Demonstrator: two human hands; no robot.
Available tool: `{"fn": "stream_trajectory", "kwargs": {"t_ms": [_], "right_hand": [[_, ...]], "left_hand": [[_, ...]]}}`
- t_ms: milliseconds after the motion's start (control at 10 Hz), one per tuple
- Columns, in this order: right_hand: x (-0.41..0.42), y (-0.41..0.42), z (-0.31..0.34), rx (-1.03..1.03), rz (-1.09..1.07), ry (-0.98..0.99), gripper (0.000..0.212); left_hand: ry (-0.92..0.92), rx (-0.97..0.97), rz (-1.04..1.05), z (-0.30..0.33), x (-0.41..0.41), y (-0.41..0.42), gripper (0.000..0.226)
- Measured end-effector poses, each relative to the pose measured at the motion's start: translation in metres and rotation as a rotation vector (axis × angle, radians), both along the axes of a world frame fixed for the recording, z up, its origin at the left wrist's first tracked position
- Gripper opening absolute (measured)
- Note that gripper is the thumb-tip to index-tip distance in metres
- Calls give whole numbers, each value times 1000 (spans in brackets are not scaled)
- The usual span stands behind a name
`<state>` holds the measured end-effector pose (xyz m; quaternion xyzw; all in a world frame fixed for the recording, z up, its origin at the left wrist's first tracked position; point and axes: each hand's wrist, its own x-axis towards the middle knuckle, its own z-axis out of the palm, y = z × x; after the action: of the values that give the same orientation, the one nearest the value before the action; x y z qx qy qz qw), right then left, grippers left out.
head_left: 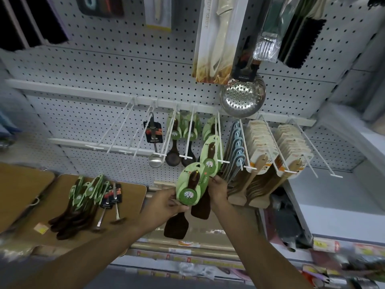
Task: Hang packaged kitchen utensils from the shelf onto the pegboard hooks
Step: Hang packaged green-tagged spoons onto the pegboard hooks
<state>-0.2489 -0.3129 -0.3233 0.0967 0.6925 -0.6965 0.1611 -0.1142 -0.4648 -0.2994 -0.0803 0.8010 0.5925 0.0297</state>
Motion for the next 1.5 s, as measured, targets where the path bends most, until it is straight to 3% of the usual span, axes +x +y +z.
{"fn": "stream_trajectory", "kwargs": {"t_ms": [300,400,600,700,800,1000,1200,1500], "right_hand": [[-49,-24,-1,-52,-82,-76,6],[-57,-25,-5,-45,-110,-94,21],[-35,-17,12,231,42,-28,31],[-4,-8,9,302,83,131,39],[12,-1,-12,275,151,284,43],[38,27,-26,145,248,385,49],[62,41,18,-121,179,313,36],[63,39,26,-194,35,300,20]], "left_hand": [[-82,-9,-17,-13,-6,-7,30],[-79,-13,-9,-13,-11,-11,28],[-64,-19,-27,-12,-18,-13,27],[-54,-41,-39,-16,-21,-12,27],[-22,-78,-17,-18,-24,-6,26],[21,-134,3,-18,-28,11,31],[37,-100,-53,-18,-28,27,26],[63,-20,-99,-19,-25,39,24]]}}
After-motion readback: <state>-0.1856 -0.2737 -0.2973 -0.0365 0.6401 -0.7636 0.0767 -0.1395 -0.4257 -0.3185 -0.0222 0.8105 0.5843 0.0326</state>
